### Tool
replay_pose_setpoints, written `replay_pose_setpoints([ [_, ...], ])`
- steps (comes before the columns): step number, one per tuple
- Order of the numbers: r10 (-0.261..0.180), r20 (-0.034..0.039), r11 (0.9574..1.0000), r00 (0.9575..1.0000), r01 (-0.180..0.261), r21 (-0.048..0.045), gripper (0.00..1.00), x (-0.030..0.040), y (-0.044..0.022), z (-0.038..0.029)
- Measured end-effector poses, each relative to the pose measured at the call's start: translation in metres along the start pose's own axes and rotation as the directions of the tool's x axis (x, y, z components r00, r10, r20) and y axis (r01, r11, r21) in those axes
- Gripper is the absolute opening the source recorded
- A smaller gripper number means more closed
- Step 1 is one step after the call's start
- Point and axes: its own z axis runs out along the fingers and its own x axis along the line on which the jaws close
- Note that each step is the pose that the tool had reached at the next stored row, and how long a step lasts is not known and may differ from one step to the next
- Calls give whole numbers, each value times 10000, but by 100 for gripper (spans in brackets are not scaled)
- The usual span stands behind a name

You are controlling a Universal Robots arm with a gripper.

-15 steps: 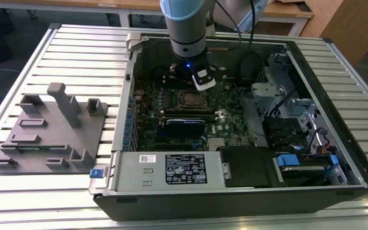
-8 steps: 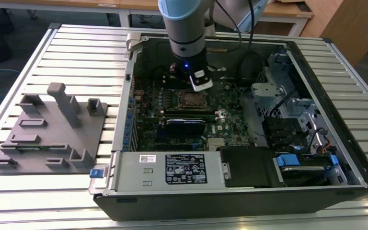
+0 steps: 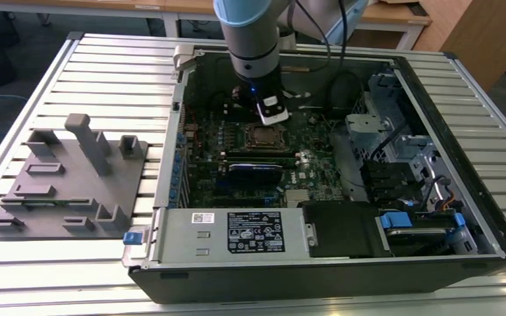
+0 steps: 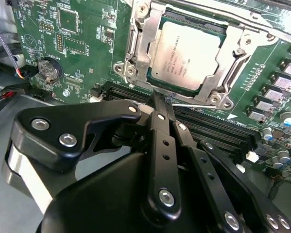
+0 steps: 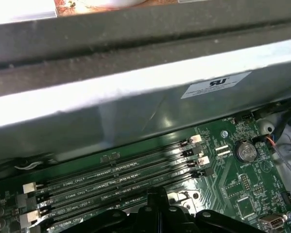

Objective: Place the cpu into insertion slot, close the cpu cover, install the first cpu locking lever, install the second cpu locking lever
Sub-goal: 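Install the first cpu locking lever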

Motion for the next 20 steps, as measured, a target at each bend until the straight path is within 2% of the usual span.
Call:
replay_pose_setpoints([
  [9,160,37,9999,9999,-160,-15,10,46,30,8],
  [14,264,119,9997,9996,-264,-16,10,50,28,29],
  [20,285,133,9996,9995,-285,-13,10,52,27,37],
])
